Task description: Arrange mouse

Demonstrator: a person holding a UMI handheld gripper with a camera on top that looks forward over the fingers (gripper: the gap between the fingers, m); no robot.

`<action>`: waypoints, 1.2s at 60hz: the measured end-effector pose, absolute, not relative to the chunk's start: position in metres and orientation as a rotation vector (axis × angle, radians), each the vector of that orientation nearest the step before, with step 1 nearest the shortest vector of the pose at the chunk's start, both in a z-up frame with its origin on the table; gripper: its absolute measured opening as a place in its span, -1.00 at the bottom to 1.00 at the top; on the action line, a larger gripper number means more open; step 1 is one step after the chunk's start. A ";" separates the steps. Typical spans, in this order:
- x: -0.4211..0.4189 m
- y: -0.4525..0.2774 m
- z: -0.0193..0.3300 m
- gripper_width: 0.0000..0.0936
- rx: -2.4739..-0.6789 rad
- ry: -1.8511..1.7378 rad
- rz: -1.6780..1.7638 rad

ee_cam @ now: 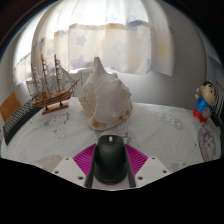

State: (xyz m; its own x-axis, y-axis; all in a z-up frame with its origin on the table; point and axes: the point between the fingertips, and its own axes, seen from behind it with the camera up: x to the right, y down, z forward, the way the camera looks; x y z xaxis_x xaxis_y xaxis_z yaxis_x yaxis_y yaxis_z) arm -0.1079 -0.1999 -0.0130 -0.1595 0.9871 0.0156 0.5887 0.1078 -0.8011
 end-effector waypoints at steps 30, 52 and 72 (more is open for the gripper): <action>-0.106 -0.017 0.112 -0.05 -1.634 -1.666 0.892; -0.119 0.233 0.019 -0.05 -1.789 -1.545 0.679; -0.103 0.252 0.018 0.79 -1.822 -1.596 0.636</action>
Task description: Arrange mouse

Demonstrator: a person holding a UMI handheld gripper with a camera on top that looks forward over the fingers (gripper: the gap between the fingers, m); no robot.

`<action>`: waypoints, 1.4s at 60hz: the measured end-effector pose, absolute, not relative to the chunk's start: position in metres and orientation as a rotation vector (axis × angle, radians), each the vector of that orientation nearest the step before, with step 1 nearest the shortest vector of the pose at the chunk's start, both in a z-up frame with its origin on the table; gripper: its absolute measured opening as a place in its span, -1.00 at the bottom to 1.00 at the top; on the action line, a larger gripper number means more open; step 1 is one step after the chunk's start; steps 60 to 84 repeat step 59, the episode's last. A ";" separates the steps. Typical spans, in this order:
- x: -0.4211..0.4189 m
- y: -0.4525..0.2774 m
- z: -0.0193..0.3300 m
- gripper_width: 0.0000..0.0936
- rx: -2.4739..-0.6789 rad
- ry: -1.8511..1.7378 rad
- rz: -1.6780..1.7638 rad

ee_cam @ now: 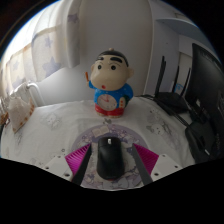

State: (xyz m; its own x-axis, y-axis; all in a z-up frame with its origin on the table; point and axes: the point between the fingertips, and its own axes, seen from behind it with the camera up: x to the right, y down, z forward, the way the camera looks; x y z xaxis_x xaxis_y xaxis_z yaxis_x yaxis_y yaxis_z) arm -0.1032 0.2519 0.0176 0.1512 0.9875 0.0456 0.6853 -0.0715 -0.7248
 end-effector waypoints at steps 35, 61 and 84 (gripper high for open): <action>0.080 0.078 0.186 0.81 -1.898 -1.735 0.670; 0.079 0.045 0.177 0.82 -1.841 -1.809 0.693; 0.079 0.045 0.177 0.82 -1.841 -1.809 0.693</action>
